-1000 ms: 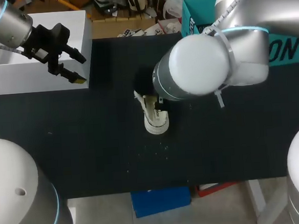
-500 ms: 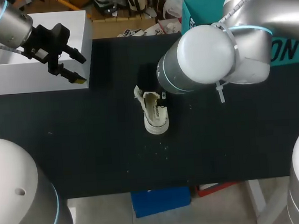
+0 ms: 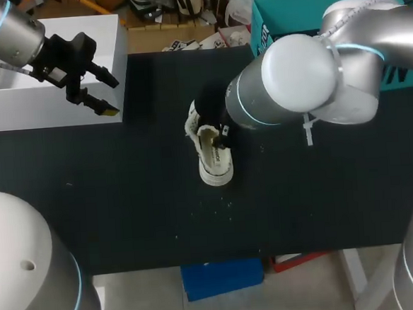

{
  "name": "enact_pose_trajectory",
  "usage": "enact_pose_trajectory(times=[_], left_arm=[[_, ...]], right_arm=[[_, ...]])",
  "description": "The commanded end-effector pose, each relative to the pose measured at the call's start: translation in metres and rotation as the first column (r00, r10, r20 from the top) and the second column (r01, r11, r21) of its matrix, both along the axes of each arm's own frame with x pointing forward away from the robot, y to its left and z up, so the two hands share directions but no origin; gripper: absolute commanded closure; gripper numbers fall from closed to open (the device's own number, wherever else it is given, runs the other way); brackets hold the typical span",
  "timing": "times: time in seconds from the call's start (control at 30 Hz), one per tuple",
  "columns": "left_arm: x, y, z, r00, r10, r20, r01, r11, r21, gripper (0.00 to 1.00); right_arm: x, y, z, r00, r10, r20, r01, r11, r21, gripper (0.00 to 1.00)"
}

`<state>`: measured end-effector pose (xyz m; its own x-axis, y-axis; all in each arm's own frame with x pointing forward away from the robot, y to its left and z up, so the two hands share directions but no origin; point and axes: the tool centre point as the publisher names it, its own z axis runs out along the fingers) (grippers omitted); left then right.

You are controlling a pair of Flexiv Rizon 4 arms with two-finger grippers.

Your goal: Take the shoe out of the shoebox, open the shoe tongue, remove and reinsert the insole, then place the shoe into the shoebox

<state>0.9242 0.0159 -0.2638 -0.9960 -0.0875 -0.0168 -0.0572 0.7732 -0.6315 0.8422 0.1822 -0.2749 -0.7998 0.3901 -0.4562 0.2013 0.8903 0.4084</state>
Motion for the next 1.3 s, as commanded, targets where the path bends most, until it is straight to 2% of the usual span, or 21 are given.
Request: enact_pose_trajectory(times=[0.03,0.23,0.5,0.67,1.03,1.3], left_arm=[[-0.001,0.0,0.0,1.0,0.001,0.0,-0.001,1.0,0.003,0.0],[-0.001,0.0,0.0,1.0,0.001,0.0,-0.001,1.0,0.003,0.0],[-0.001,0.0,0.0,1.0,0.001,0.0,-0.001,1.0,0.003,0.0],[-0.001,0.0,0.0,1.0,0.001,0.0,-0.001,1.0,0.003,0.0],[-0.001,0.0,0.0,1.0,0.001,0.0,-0.001,1.0,0.003,0.0],[-0.001,0.0,0.0,1.0,0.001,0.0,-0.001,1.0,0.003,0.0]], right_arm=[[0.011,0.001,0.002,0.982,-0.178,-0.067,0.186,0.969,0.16,0.0],[0.026,0.014,0.005,0.948,-0.277,-0.156,0.305,0.932,0.197,0.0],[0.031,0.03,-0.008,0.909,-0.342,-0.238,0.374,0.922,0.101,0.0],[0.032,0.026,-0.017,0.876,-0.402,-0.269,0.437,0.896,0.084,0.0],[0.039,0.013,-0.036,0.786,-0.515,-0.343,0.596,0.779,0.197,0.0],[0.047,-0.001,-0.054,0.74,-0.553,-0.384,0.649,0.737,0.19,0.0]])
